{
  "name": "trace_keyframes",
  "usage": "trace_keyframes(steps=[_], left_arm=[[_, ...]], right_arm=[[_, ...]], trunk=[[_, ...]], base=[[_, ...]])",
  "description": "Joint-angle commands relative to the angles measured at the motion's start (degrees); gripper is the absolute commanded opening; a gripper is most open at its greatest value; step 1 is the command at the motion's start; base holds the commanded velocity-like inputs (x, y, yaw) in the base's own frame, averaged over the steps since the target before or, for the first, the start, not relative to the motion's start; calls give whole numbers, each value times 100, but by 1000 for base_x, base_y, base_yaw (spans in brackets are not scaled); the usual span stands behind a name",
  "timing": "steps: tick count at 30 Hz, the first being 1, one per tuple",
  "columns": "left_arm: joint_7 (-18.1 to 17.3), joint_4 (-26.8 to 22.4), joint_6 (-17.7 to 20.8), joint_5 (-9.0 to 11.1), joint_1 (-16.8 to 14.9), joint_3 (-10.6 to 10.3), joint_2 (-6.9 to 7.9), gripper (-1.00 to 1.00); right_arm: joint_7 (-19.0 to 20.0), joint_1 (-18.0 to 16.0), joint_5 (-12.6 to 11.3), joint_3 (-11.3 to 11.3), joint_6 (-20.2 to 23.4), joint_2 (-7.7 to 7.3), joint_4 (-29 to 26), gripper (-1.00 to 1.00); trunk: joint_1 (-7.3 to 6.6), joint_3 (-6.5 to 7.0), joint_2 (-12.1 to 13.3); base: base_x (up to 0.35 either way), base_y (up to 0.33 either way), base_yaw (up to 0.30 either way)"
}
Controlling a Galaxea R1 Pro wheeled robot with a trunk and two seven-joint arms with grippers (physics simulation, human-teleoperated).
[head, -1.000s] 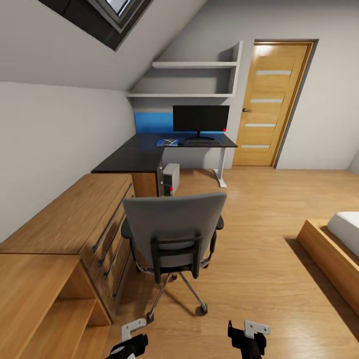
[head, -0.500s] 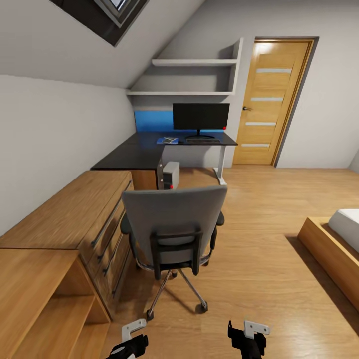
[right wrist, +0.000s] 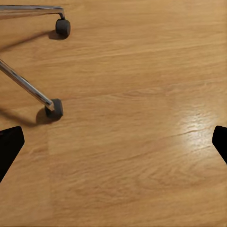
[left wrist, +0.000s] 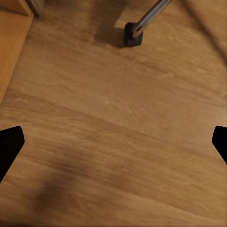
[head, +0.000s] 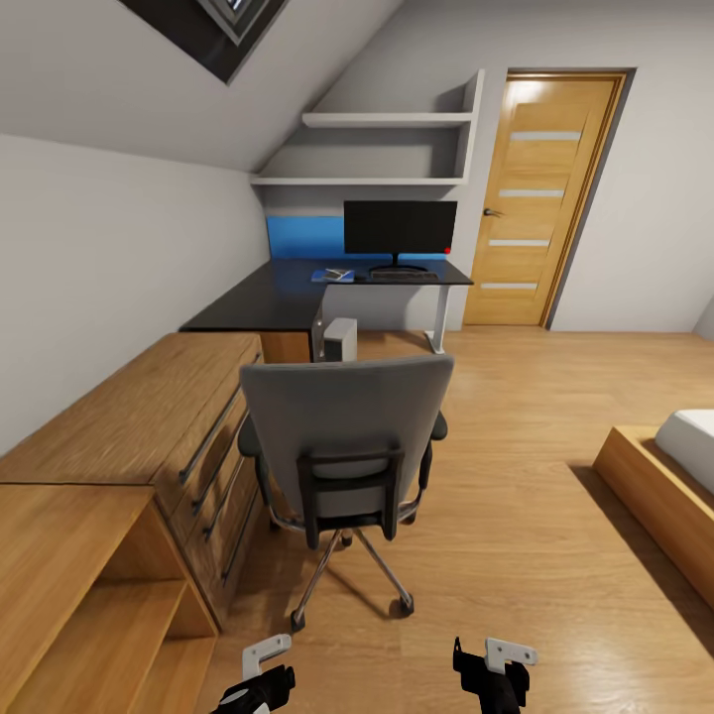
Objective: In the bedroom, organize the workspace by keeping the computer under the desk, ensuring the monitor is on the desk, placing the keyboard on the desk next to the monitor, placing the mouse on the desk next to the keyboard, moving the folder from the swivel chair onto the desk next to the mouse, stacking the notebook on top of the folder with the pen on top of the notebook, and positioning the swivel chair next to the desk.
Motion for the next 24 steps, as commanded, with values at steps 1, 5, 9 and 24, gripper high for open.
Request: trace_keyframes(steps=[1,5,9,24], left_arm=[[22,0,-16,46,-3,-50,1,100],[23,-1,-14,46,-3,-50,3,100],[24,2,-12,46,-3,-50,0,100],[23,-1,-11,46,-3,-50,-1,100]], right_arm=[[-26,-5,-25,50,-13,3,9,100],[-26,-5,-25,50,-13,3,10,100],[-26,-5,-25,50,-11,3,8,100],[-26,-5,-25,47,-6,-2,12,100]], trunk=[[22,-24,-44],[110,-95,-204],[198,-167,-365],[527,-436,-966]], base=[[0,0,0],[0,0,0],[0,0,0],[0,0,0]])
